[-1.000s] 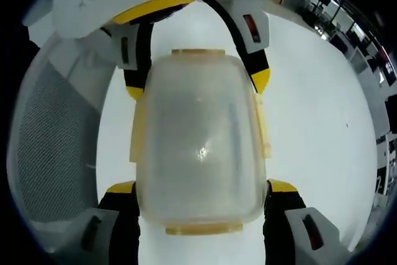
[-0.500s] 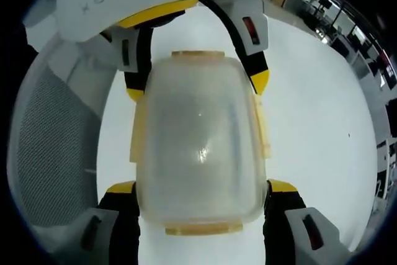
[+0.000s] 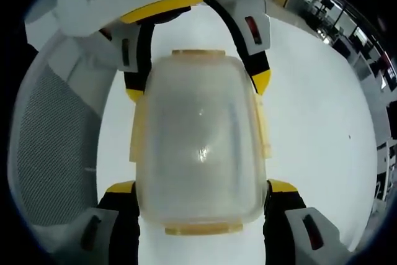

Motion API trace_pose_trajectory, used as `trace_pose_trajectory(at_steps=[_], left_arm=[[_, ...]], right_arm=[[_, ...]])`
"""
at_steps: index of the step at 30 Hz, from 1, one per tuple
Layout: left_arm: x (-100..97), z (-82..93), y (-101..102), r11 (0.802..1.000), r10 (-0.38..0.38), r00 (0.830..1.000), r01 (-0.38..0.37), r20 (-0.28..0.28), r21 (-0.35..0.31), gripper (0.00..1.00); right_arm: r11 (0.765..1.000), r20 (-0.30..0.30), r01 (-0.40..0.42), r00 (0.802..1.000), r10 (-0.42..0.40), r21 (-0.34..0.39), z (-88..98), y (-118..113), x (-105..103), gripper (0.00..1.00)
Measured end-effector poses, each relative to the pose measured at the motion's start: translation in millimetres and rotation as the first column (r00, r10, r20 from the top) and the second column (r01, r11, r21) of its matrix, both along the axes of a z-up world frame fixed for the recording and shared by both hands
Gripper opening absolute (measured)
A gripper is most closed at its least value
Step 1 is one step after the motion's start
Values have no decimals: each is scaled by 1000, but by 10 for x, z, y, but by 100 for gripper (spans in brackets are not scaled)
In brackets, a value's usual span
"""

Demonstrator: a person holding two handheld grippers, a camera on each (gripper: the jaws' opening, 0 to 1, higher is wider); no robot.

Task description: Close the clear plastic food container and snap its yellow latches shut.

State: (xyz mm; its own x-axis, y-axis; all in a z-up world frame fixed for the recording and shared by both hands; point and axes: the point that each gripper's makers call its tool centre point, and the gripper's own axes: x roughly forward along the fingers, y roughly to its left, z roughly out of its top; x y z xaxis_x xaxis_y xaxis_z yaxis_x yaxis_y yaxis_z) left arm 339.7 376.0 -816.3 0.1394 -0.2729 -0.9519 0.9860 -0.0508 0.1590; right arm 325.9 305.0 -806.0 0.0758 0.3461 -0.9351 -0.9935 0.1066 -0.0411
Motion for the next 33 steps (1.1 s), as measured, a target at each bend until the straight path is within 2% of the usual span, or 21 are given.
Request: trace_pose_trajectory(at_steps=[8,24,29,33], left_arm=[[69,-8,-4,999,2,1000,-2,7,32,90],[167,-5,-21,1000,2,1000,-2,5,29,90],[218,-6,-23,1000,4,1000,-4,6,27,90],[267,-8,-28,1000,2,1000,-2,4,29,90]], right_arm=[[1000,4,10,1000,-10,6,0,-1,55,83],[1000,2,14,1000,-14,0,3,-17,151,83],[999,2,18,1000,-18,34,13,-26,211,83],[1000,0,20,1000,-20,19,11,-14,248,83]])
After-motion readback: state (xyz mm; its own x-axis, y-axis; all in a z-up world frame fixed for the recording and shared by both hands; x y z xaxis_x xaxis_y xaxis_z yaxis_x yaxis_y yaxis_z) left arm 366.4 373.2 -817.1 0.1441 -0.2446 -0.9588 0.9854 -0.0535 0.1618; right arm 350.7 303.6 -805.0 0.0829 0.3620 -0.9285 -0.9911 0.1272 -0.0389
